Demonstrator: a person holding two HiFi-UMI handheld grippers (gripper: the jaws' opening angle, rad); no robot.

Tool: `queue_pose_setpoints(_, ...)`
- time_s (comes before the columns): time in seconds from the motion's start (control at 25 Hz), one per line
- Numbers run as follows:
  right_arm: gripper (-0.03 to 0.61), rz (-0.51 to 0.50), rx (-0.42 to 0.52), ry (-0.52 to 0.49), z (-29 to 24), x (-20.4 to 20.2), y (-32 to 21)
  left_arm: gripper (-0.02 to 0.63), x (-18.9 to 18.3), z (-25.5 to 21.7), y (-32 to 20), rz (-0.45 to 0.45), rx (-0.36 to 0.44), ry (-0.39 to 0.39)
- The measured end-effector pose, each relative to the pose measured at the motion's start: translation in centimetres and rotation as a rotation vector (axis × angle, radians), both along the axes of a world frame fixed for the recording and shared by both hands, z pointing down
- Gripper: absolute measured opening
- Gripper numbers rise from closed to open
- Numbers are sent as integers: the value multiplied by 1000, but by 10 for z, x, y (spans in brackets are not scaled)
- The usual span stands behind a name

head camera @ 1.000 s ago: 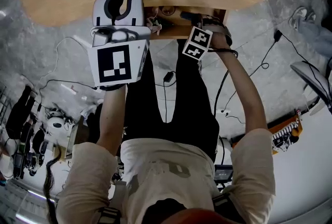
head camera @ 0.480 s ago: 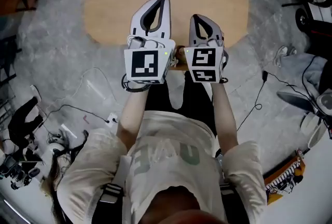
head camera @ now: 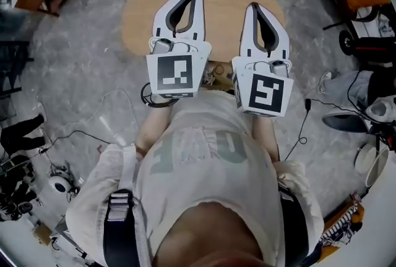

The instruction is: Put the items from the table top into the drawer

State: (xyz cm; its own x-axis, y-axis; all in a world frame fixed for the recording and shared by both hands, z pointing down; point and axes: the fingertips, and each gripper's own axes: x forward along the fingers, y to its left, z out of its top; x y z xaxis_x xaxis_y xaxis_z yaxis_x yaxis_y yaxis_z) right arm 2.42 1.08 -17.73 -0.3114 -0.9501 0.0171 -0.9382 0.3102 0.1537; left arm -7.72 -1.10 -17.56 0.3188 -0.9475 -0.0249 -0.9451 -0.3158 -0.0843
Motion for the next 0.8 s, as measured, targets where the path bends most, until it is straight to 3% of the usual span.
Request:
queue_pose_setpoints(0.12,3,-1,33,15,-5,-5,7,6,-5,-13,2,-13,42,-5)
queue_pose_setpoints(0.8,3,38,22,-3,-11,-4,1,6,-1,-28,7,44,86,-29)
